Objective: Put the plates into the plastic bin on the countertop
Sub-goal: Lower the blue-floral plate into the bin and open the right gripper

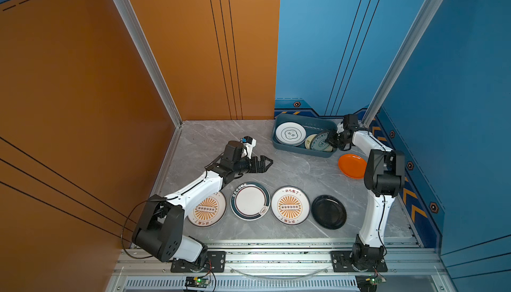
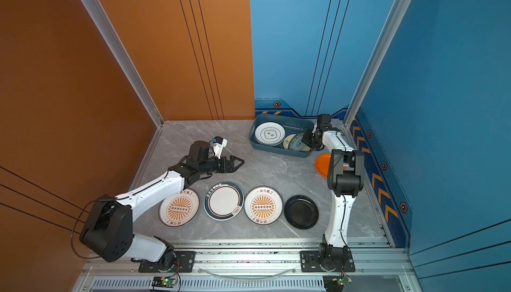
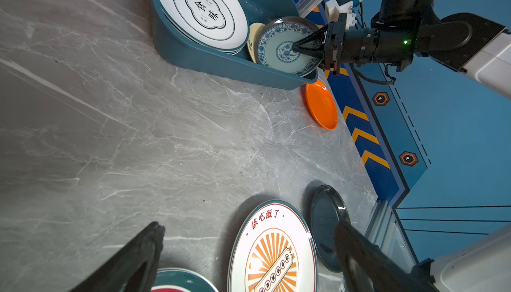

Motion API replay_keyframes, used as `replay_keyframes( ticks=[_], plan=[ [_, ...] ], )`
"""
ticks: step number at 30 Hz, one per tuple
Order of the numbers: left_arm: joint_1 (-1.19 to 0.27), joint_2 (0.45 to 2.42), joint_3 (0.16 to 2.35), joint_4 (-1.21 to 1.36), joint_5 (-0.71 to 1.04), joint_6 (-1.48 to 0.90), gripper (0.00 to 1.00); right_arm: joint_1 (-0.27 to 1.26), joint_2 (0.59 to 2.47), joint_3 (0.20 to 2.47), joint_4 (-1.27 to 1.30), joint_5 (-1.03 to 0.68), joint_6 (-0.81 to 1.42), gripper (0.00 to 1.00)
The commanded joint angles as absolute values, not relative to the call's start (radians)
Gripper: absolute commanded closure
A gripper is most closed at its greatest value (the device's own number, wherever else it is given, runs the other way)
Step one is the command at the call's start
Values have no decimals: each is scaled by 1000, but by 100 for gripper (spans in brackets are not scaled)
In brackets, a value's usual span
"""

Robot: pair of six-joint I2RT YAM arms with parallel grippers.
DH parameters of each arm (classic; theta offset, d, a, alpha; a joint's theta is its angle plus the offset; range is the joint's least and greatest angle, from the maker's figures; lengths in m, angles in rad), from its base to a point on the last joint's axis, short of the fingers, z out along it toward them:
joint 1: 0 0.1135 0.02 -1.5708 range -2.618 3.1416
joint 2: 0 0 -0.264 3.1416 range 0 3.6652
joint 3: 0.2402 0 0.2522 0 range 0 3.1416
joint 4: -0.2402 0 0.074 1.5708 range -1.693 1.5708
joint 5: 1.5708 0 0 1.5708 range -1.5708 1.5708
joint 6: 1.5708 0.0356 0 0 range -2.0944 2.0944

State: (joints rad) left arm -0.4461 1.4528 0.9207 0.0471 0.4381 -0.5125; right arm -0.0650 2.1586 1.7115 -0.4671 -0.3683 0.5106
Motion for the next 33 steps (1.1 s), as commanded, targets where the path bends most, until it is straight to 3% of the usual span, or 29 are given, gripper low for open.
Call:
replay_keyframes(
  ticks=[1,5,9,33],
  plan=[
    [-448,1441,934,61,458,-501,2,-58,2165,1737,-529,-331,480,79],
    [-448,1441,933,55,456,-499,2,-60,2158,1732,-538,-318,473,69],
    [-448,1443,930,57,462,-500,2,-61,2147,1728,-545,-304,468,65],
    [-457,1422,915,52,465,-493,2,-78,1968,1609,-586,-181,417,59]
  ],
)
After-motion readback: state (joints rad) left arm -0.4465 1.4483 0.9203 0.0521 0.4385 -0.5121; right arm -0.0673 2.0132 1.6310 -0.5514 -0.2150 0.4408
